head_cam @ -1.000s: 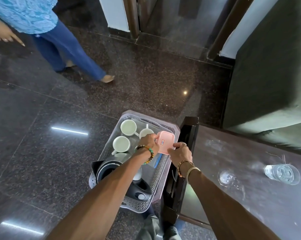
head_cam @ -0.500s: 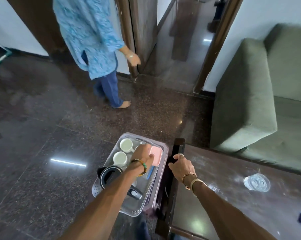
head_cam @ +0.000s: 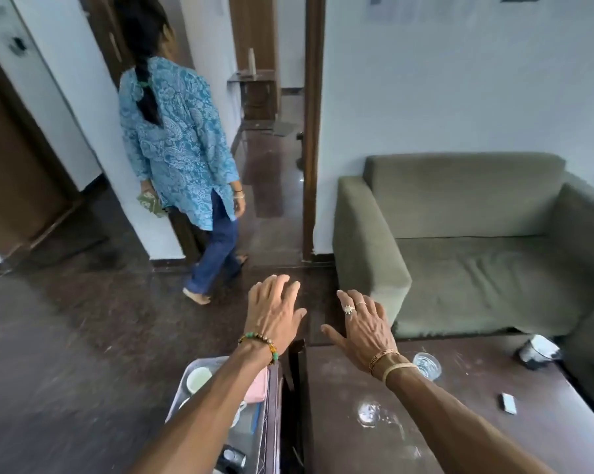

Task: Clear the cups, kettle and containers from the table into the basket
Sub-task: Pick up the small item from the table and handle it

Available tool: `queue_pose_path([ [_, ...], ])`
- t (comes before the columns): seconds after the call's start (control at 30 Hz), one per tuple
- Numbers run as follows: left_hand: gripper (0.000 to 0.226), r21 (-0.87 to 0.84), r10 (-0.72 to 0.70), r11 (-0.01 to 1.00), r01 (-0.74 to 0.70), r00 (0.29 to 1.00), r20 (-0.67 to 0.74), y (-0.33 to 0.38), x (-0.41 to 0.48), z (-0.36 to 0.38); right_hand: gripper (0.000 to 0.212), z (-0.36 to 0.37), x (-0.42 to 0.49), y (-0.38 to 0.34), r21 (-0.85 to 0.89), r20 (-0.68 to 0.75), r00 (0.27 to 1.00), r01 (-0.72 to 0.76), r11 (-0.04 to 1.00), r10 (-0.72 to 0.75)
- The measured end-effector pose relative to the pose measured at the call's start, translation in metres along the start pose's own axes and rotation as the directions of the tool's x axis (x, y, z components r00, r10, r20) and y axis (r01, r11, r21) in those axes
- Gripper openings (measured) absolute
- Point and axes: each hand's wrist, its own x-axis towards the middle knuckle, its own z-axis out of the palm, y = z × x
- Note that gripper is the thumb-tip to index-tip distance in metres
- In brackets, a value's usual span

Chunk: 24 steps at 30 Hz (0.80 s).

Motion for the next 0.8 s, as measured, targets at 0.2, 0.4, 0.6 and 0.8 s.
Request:
queue_pose_path([
  [0.2, 0.064, 0.0, 0.185, 0.983, -0.185, 0.982, -0.043, 0.052, 0.023, -0.02, 0.085, -0.049, -0.049, 0.037, -0.126, -0.146, 0.979, -0.16, 0.979, 0.141],
  [0.4, 0.066, -0.112, 0.336, 0.934, -0.339, 0.941, -0.048, 0.136, 0.041, -0.028, 0.088, -0.098, -0.117, 0.096, -0.199, -0.176, 0.915, -0.394, 0.897, 0.363],
  [0.6, 0.067, -0.185, 0.527, 0.833, -0.522, 0.85, -0.025, 0.253, 0.021, -0.022, 0.086, -0.122, -0.201, 0.165, -0.227, -0.234, 0.828, -0.557, 0.799, 0.51],
  [0.8, 0.068, -0.222, 0.618, 0.764, -0.605, 0.786, -0.017, 0.355, -0.001, -0.012, 0.085, -0.134, -0.28, 0.239, -0.243, -0.257, 0.747, -0.664, 0.707, 0.613],
])
